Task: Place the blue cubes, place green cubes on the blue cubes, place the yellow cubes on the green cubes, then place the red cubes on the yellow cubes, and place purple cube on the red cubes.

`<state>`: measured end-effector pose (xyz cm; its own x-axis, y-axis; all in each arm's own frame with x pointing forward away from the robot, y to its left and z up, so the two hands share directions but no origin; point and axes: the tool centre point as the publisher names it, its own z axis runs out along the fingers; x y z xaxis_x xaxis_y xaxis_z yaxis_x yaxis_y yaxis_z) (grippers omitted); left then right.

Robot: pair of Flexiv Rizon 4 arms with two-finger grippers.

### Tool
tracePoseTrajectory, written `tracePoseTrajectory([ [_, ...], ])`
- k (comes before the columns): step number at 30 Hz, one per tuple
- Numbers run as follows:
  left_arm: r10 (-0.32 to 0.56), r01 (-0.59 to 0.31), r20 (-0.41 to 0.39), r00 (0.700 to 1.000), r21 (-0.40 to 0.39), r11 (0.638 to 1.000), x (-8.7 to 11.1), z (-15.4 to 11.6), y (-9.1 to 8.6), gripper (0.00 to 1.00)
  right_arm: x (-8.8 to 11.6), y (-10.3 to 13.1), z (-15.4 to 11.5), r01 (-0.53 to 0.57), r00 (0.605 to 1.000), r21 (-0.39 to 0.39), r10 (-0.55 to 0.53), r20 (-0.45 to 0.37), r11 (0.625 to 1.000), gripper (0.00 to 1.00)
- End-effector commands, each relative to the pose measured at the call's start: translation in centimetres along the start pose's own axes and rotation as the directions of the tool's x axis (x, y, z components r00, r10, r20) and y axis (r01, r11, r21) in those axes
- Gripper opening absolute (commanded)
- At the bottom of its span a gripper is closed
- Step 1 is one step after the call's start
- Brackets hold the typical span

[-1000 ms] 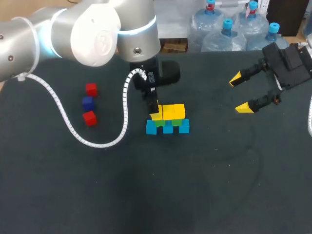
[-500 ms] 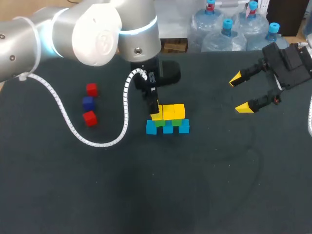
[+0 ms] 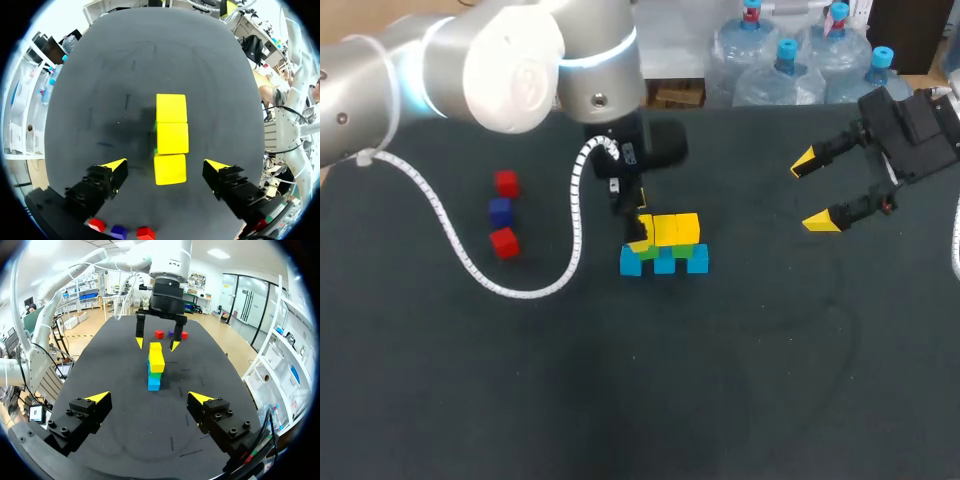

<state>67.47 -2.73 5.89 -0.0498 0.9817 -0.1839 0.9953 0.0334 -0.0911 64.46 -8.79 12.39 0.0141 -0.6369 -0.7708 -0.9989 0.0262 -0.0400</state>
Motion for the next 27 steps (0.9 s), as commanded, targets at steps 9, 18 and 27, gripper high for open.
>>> tracePoseTrajectory([
  [9, -0.028, 0.036, 0.101, 0.994, -0.080, 0.996, 4.8, -4.2, 0.9, 1.00, 0.0, 0.0, 0.0, 0.001, 1.000, 0.001, -0.001, 0.001, 1.000, 1.00],
  [18, -0.076, 0.089, 0.109, 0.991, -0.116, 0.989, 7.8, -5.9, 1.8, 1.00, 0.0, 0.0, 0.0, 0.001, 1.000, 0.001, -0.001, 0.001, 1.000, 1.00],
  [27, -0.151, 0.168, 0.174, 0.973, -0.087, 0.982, 11.4, -5.4, 1.6, 1.00, 0.0, 0.0, 0.0, 0.001, 1.000, 0.001, -0.001, 0.001, 1.000, 1.00],
])
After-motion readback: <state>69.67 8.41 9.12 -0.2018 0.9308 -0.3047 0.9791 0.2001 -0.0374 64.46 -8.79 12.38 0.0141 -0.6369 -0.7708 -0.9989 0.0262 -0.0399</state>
